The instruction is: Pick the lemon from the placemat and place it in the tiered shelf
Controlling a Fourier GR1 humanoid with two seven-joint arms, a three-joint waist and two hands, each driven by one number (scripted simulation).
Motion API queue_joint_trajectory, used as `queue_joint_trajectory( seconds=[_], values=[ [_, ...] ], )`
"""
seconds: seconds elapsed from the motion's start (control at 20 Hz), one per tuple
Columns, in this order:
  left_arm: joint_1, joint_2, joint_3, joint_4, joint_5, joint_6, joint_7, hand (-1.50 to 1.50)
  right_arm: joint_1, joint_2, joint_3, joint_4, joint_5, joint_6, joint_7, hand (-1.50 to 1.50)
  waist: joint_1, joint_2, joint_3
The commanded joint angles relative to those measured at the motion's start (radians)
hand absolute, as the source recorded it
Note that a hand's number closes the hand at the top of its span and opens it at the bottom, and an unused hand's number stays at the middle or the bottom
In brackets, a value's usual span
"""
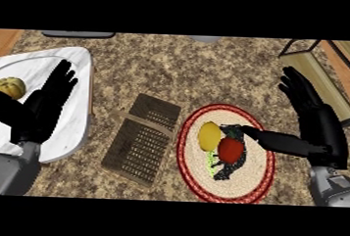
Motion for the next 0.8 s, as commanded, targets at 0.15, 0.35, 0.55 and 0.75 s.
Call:
queue_joint_trajectory(
  seconds=[0.15, 0.35, 0.55, 0.75],
  values=[
    [-0.007, -0.010, -0.009, 0.022, -0.016, -0.011, -0.015, 0.00, -0.050, -0.280, 0.185, -0.013, 0.190, 0.187, 0.363, -1.50, 0.016, 0.002, -0.009],
    [-0.052, -0.019, -0.014, 0.035, -0.020, -0.016, -0.007, 0.00, -0.201, -0.370, 0.281, -0.021, 0.341, 0.293, 0.591, -1.50, 0.036, 0.003, -0.011],
    [-0.050, -0.049, -0.040, 0.013, -0.026, -0.011, 0.011, 0.00, -0.394, -0.242, 0.372, 0.019, 0.384, 0.391, 0.878, -1.50, 0.056, 0.004, -0.003],
    [-0.089, -0.051, -0.003, 0.087, -0.029, -0.028, 0.001, 0.00, -0.473, -0.044, 0.478, 0.071, 0.476, 0.395, 1.029, -1.50, 0.031, 0.005, -0.001]
  ],
)
